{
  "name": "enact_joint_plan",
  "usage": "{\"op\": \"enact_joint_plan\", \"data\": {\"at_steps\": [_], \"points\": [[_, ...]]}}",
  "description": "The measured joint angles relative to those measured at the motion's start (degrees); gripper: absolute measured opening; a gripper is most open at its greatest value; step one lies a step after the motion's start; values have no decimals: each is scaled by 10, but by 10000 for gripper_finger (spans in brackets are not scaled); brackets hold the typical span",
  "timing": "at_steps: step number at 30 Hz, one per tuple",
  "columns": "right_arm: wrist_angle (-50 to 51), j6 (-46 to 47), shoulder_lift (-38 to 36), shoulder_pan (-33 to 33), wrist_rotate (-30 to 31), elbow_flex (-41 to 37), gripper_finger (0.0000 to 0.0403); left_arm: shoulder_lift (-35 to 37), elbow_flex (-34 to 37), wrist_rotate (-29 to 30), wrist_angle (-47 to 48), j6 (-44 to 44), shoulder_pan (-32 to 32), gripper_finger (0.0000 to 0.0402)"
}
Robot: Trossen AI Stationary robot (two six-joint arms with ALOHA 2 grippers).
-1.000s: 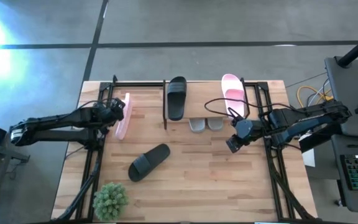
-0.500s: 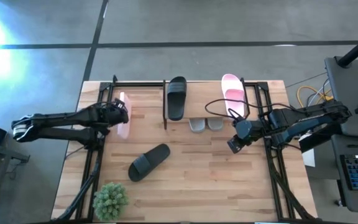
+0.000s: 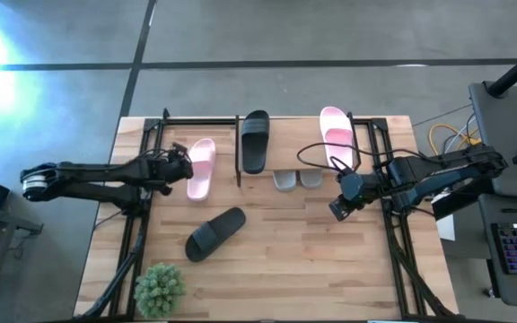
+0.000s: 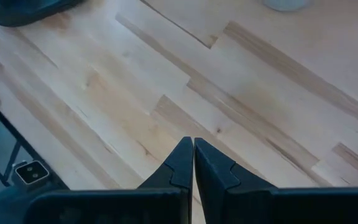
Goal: Pick and place slides into the shelf
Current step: Put the pink slide on the shelf
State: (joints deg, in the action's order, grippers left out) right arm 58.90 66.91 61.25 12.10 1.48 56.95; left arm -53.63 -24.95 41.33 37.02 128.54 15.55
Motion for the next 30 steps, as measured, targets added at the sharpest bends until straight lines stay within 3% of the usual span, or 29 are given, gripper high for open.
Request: {"op": "enact_joint_plan", "data": {"at_steps": [5,12,21,30], "points": [[11,16,0,0,-3,0,9,4,-6,-4,-26,-45,-3,168],[11,16,0,0,-3,0,9,11,-13,-22,-117,-244,-7,168],[11,19,0,0,1,0,9,-66,3,-93,-147,-85,-7,168],[11,21,0,0,1,0,9,-143,10,-29,-282,-89,-5,168]]}}
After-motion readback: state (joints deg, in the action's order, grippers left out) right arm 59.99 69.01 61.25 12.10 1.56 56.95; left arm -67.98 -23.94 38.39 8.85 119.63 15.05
